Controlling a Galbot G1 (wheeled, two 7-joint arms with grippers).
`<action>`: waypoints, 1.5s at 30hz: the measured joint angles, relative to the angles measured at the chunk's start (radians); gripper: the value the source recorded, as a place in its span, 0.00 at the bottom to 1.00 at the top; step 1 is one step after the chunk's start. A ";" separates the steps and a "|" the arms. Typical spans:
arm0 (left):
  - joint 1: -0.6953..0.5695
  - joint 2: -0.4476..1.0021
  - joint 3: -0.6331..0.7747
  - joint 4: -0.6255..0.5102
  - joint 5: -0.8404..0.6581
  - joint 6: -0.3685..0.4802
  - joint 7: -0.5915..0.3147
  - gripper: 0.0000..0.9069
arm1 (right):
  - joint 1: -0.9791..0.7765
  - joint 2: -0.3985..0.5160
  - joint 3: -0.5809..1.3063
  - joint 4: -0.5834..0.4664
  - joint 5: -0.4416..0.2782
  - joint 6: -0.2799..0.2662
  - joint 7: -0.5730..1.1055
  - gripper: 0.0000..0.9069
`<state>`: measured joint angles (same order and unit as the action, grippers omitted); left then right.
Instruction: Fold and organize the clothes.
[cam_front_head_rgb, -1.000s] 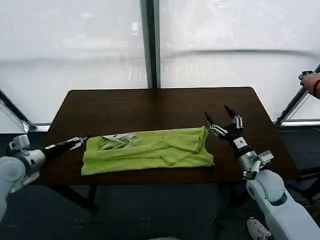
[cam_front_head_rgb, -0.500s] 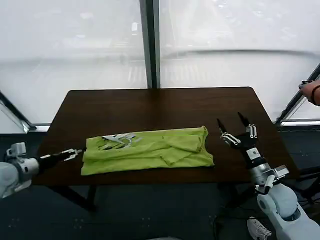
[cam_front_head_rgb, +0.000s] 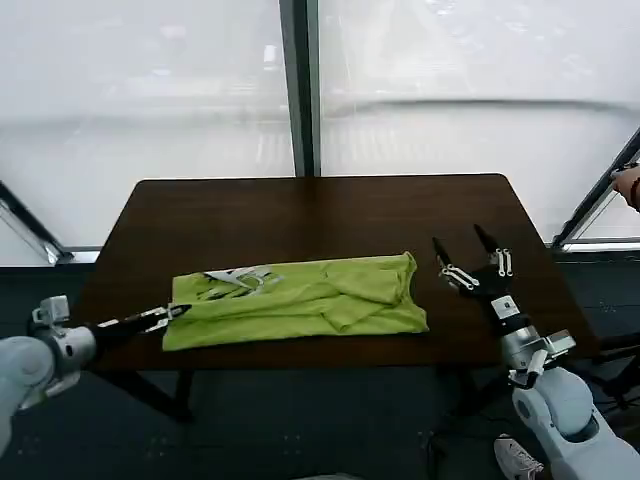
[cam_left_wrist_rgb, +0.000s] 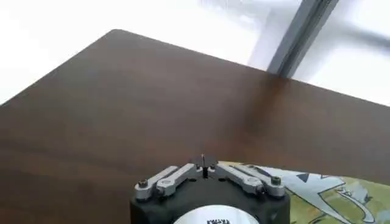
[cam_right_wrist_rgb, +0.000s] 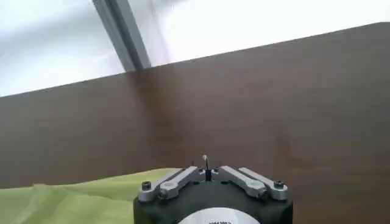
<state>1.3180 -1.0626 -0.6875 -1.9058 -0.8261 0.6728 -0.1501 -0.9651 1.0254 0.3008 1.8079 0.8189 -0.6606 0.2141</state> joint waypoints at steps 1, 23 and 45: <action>-0.006 0.000 0.006 0.003 0.002 0.000 0.000 0.97 | 0.002 0.004 -0.003 -0.006 -0.002 0.000 0.000 0.97; -0.094 -0.012 0.035 0.105 -0.009 -0.009 -0.001 0.95 | 0.038 0.078 -0.041 -0.087 -0.038 -0.007 -0.003 0.90; -0.062 -0.010 0.005 0.094 -0.013 -0.028 0.007 0.06 | 0.013 0.125 0.006 -0.111 -0.061 0.039 0.026 0.00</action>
<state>1.2556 -1.0727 -0.6827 -1.8115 -0.8390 0.6447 -0.1430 -0.9524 1.1503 0.3073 1.6970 0.7578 -0.6212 0.2403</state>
